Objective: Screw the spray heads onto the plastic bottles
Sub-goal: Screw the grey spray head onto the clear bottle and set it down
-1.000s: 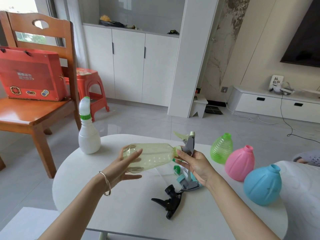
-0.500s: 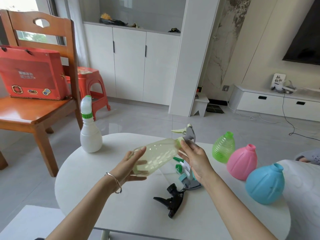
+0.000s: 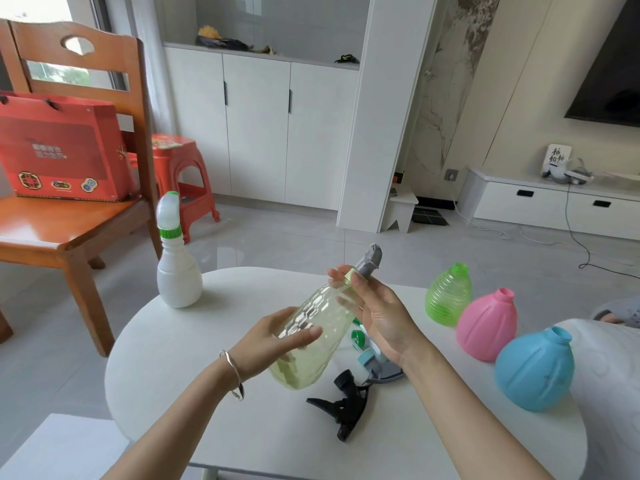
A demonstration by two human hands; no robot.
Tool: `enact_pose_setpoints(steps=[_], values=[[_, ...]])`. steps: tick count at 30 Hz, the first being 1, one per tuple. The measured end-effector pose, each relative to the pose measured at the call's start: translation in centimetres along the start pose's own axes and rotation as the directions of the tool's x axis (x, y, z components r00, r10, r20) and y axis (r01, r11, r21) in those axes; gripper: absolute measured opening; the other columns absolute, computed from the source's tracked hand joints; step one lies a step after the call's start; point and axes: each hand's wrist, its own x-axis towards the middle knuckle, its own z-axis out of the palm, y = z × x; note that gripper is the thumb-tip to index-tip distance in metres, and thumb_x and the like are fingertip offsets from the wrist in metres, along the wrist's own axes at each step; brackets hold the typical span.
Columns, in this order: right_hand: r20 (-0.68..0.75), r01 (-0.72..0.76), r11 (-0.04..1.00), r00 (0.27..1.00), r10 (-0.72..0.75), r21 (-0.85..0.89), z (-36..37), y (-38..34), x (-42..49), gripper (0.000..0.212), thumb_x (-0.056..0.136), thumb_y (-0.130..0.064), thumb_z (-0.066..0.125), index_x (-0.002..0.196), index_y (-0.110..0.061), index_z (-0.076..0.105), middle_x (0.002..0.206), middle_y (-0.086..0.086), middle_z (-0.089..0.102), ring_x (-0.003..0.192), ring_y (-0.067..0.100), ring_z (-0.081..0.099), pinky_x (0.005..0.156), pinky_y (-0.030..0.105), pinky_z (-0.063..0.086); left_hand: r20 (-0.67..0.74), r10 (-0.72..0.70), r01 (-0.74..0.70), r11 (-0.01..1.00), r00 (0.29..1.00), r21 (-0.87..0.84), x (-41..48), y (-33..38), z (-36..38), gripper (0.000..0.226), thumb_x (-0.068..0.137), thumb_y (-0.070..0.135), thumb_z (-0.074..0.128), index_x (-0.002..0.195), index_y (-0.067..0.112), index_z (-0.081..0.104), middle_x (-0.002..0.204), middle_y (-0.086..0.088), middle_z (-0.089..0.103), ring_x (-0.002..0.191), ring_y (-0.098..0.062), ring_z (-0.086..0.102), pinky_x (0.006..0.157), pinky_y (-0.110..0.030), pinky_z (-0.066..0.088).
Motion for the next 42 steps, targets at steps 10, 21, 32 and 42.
enact_pose_setpoints(steps=[10, 21, 32, 42], values=[[-0.117, 0.064, 0.994, 0.99, -0.074, -0.086, 2.3, -0.5, 0.7, 0.031, 0.079, -0.037, 0.061, 0.099, -0.015, 0.065, 0.112, 0.001, 0.072, 0.104, 0.004, 0.065, 0.088, 0.02, 0.051, -0.152, 0.118, -0.122, 0.992, 0.981, -0.021, -0.1, 0.2, -0.2, 0.049, 0.056, 0.063, 0.073, 0.097, 0.038, 0.067, 0.092, 0.015, 0.073, 0.081, -0.001, 0.068, 0.068, -0.017, 0.051], [0.124, -0.091, 0.908, 0.98, 0.154, -0.41, 7.3, 1.8, 2.3, 0.054, 0.081, -0.041, 0.066, 0.131, -0.029, 0.049, 0.132, -0.011, 0.056, 0.116, 0.002, 0.057, 0.1, 0.028, 0.046, -0.299, 0.079, -0.18, 0.928, 0.951, -0.326, -1.3, 0.0, -4.7, 0.072, 0.057, 0.078, 0.062, 0.12, 0.045, 0.05, 0.121, 0.003, 0.066, 0.106, -0.02, 0.067, 0.095, -0.043, 0.05], [0.109, -0.012, 0.868, 0.991, 0.076, -0.497, 11.5, 4.8, 6.8, 0.078, 0.059, -0.042, 0.084, 0.126, -0.033, 0.044, 0.127, -0.016, 0.055, 0.117, 0.001, 0.053, 0.088, 0.021, 0.047, -0.474, 0.167, -0.209, 0.977, 0.864, -0.036, 0.4, -1.8, -11.0, 0.026, 0.092, 0.046, 0.047, 0.116, 0.044, 0.054, 0.121, 0.01, 0.053, 0.118, -0.006, 0.048, 0.101, -0.024, 0.039], [0.04, -0.014, 0.816, 0.998, 0.046, -0.578, 11.7, 10.1, 12.8, 0.071, 0.068, -0.023, 0.084, 0.126, -0.032, 0.044, 0.129, -0.012, 0.047, 0.12, 0.003, 0.045, 0.096, 0.023, 0.042, -0.73, 0.021, 0.056, 0.995, 0.683, 0.081, 3.6, -9.6, -19.0, 0.094, 0.069, 0.042, 0.079, 0.141, 0.016, 0.025, 0.144, -0.007, 0.033, 0.136, -0.024, 0.031, 0.114, -0.043, 0.028]])
